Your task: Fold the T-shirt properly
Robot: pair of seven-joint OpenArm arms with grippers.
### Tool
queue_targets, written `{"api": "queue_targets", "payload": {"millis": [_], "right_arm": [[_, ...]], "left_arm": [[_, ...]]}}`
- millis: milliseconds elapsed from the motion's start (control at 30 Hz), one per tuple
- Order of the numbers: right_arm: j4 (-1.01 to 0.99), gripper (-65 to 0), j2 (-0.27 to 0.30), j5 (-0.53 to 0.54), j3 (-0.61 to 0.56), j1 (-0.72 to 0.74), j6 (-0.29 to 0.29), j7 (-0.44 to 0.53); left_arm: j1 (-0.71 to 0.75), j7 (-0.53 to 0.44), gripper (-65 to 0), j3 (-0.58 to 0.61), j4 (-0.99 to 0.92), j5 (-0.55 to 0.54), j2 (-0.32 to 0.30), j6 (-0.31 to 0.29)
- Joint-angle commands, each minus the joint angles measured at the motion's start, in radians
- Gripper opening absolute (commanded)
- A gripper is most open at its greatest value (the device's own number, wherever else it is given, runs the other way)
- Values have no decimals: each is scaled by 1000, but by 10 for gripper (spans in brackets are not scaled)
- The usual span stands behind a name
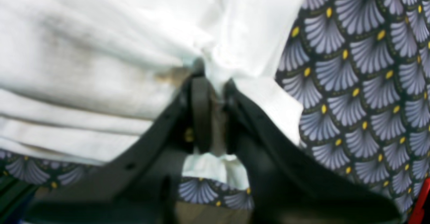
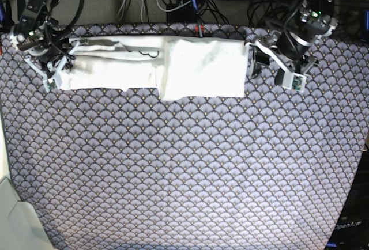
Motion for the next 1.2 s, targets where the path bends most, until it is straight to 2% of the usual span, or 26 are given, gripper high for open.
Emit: {"api": "queue_targets", "payload": {"millis": [0,100,267,500,700,833,1100,1167], "right_arm": [[7,-650,6,-25,3,-6,-5,-20],[52,-650,5,-25,4,-9,-5,-20],[177,-650,2,-25,3,-34,-5,-26],[303,-650,-58,-25,-22,-60,-5,-28],[322,-650,-89,-25,-82,-95,-5,-23],[332,-650,-133,-25,-105,-97,-5,-26],[351,-650,-233,-25,-109,-83,-5,-23],[352,-650,-244,-25,-149,-74,-5,-26]], "left_arm": [[0,-24,-265,-4,19,-5,-8,0],[0,-24,-266,-10,17,-4,-8,3],[0,-23,-266,-111,3,-13,0,3],[0,-23,-266,-176,-83,-13,0,-2],[-2,-32,-266,-182,-189,-13,0,-2],[-8,-33,-266,-177,-241,-13,0,-3],[0,-26,-266,-182,-221,-13,1,-3],[7,-24,-266,-182,-219,-13,1,-3]]}}
